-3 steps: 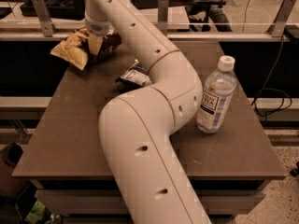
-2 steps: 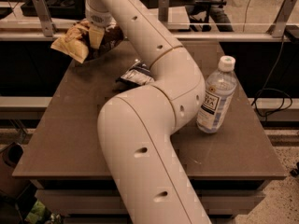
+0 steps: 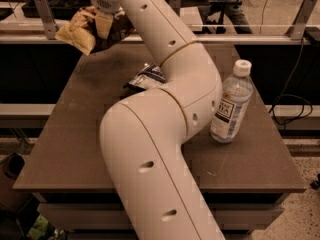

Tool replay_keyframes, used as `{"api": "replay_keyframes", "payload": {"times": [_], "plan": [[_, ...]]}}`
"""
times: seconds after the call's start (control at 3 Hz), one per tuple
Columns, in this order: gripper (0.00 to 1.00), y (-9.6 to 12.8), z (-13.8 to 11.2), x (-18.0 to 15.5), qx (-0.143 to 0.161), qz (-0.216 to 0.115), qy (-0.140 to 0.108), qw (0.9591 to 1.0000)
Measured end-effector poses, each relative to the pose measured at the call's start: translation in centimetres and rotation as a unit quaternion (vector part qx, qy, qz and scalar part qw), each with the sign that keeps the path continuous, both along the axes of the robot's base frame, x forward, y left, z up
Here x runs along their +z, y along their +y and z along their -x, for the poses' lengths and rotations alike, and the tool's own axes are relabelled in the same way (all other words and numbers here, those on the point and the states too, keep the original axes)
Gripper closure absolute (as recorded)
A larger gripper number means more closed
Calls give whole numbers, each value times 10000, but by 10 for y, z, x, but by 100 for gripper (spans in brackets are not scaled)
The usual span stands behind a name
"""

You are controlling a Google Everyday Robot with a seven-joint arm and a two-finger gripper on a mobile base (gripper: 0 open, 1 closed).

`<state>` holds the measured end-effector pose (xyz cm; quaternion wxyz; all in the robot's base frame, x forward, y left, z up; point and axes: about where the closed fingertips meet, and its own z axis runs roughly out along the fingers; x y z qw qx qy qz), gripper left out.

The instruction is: Pick brown chip bag

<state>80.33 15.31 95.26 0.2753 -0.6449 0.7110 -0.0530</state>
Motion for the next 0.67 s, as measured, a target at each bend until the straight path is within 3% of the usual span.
{"api": "replay_keyframes", "payload": {"times": [0.33, 0.67], "plan": [[100, -12, 8, 48, -179, 175, -380, 9990], [100, -12, 8, 48, -183, 179, -382, 9989]]}}
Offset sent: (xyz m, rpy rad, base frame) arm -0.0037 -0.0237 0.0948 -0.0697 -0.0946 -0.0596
